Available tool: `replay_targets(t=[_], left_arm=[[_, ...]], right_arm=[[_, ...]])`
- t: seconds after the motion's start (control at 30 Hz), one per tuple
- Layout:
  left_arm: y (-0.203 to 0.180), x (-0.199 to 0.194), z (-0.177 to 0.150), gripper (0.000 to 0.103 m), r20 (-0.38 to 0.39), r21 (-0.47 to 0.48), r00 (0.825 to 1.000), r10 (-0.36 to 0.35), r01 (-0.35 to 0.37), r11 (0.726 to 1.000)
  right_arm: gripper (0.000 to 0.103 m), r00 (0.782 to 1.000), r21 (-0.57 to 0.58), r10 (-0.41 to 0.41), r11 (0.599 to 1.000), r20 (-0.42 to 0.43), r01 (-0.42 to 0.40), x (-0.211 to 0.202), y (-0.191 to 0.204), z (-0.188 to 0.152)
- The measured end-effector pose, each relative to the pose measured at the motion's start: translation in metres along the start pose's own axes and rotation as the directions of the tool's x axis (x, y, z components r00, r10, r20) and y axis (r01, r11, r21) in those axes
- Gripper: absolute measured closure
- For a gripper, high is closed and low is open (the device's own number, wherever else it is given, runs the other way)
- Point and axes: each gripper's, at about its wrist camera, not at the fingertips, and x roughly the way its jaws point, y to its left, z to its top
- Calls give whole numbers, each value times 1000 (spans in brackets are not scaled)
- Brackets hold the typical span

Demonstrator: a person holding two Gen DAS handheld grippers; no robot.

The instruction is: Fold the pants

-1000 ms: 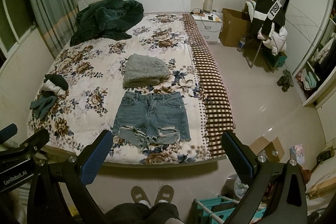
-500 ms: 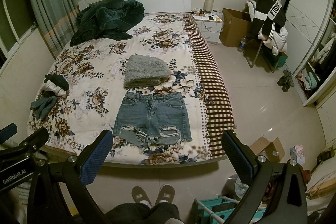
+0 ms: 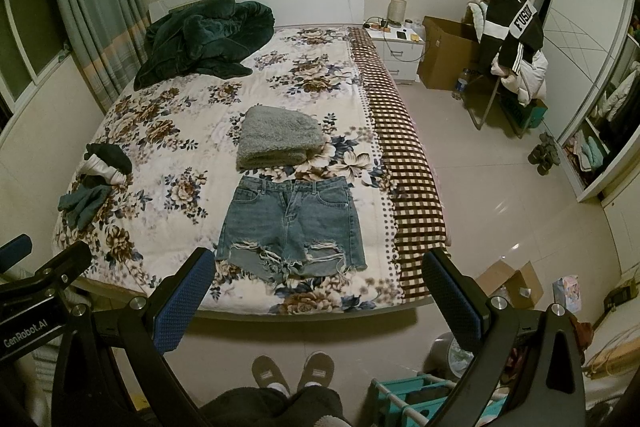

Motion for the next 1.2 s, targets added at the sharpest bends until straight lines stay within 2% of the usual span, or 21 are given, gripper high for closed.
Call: replay_targets(t=[0.4,0.6,0.63,0.8,0.97,1.2], left_arm=[[2,-2,2,0,-3,-1,1000,-2,2,1000],[10,-3,12,0,-10,0,1000,-4,4,1000],[9,-2,9,0,-7,0,1000,-3,3,1000],[14,-2,11,0,-6,-4,1000,-2,2,1000],[29,21,23,0,6,-10,1000,20,-20,1000],[16,116,44,0,-22,-3,993,114,-114,993]], right_arm=[[0,1000,3,2,1000,-7,-2,-1,1,4],[0,1000,8,2,1000,-27,-1,11,6,13],[0,1000,12,1,1000,-31,-1,11,19,22],[0,999,31,-3,1000,-47,4,21,21,20],[0,998,84,11,996,-69,-5,58,14,29],[0,987,164,57,986,-151,-32,161,-20,48]])
